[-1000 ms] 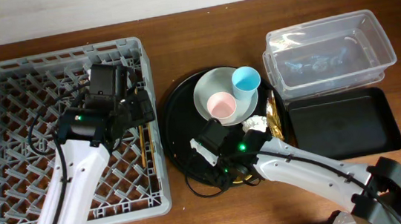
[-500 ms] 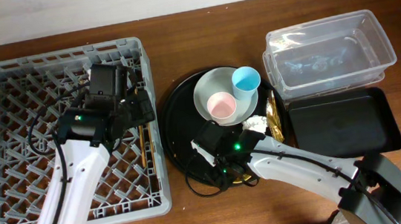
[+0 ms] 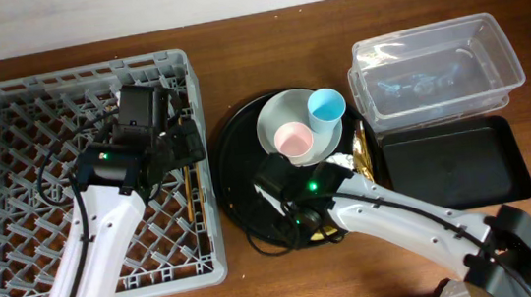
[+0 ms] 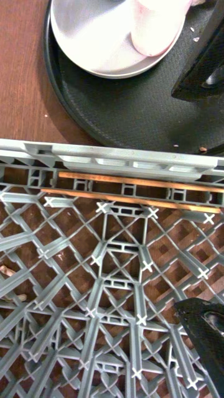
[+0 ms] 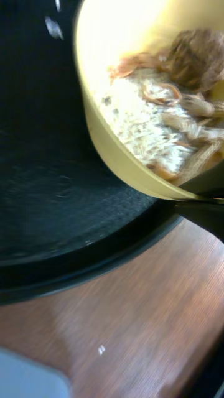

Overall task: Sort waste into correct bins and load items into the dishwasher rack
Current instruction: 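Carry the yellow bowl right and tip the rice onto the black tray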

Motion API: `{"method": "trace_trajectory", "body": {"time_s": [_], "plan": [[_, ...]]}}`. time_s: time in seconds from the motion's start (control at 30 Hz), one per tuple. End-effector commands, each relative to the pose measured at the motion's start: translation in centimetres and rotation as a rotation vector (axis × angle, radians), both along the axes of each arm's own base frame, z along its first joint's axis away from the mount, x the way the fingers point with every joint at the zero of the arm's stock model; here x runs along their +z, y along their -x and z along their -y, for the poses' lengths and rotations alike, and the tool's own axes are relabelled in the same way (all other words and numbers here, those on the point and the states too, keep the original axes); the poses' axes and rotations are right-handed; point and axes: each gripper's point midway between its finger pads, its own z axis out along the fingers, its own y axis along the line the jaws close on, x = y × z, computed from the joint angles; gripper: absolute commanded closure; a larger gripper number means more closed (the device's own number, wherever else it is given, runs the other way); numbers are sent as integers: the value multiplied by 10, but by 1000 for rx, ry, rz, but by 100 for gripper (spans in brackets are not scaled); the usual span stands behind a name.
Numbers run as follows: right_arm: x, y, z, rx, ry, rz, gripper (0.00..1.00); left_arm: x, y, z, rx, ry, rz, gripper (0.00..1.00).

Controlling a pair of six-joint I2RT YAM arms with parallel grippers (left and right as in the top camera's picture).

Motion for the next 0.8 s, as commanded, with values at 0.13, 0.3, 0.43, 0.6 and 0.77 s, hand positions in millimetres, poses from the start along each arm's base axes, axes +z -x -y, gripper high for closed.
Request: {"method": "trace_trajectory", "body": {"time_s": [0.13,0.3,0.43,0.6,0.77], "plan": [[81,-42,33,-176,107,141,96,5,-2,1,1,9,13,1],[83,-82,119,-488,152,105,96,5,-2,1,1,8,13,1],[82,-101,200,-796,22,8,96,5,-2,1,1,8,13,1],[93,-115,241,-860,-293,-14,96,5,-2,1,1,9,13,1],[88,-117,263,-896,-572,9,96,5,-2,1,1,8,13,0]]}}
